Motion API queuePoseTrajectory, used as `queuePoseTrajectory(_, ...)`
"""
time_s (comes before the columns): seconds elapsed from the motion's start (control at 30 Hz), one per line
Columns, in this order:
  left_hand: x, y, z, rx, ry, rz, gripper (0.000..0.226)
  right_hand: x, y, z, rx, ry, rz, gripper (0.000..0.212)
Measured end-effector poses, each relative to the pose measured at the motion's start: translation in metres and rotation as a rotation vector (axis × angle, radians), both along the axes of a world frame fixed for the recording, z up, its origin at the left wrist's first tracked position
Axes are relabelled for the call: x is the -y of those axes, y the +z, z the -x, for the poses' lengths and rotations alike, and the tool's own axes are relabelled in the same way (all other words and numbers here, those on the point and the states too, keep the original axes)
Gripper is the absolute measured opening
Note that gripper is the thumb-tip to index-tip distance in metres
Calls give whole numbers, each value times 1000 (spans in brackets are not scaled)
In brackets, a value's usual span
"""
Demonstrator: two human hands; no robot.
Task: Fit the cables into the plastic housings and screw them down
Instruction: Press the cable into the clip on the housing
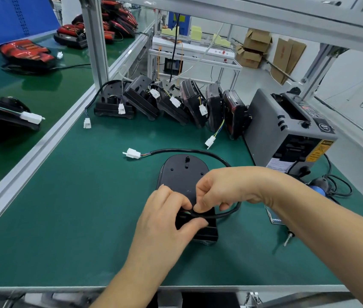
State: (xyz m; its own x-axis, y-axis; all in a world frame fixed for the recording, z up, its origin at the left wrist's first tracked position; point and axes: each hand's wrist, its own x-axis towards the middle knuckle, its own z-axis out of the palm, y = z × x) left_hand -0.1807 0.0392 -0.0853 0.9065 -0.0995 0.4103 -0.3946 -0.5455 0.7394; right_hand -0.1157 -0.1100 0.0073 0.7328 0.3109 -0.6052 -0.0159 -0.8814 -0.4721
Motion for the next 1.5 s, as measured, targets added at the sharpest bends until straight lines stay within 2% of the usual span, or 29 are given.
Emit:
queuePoseTrajectory(0.27,1,-3,0,196,8,-4,11,0,0,-10,-85,-4,-7,22)
queuePoseTrajectory(0.43,-4,-10,-3,238,-43,-34,19,-2,0,-15,-111,11,18,19)
queuePoseTrajectory(0.53,-6,-10,-2,272,-40,-134,23,0,-1,-13,-113,7,7,17)
queuePoseTrajectory(0.63,-6,-13,1,331,-22,-277,8,1,-1,-13,-105,9,4,15)
queuePoseTrajectory(0.8,-6,-16,3,407,8,-388,22,0,0,-16,-117,10,-7,17)
queuePoseTrajectory(1.07,-9,-15,3,472,11,-346,21,0,0,-18,-129,0,-5,13)
queuePoseTrajectory(1.3,-10,-11,3,430,-23,-307,16,15,-8,-10,-123,-50,-164,15)
queuePoseTrajectory(1.5,-9,-12,5,435,-23,-294,16,11,-8,-8,-73,-25,-139,13)
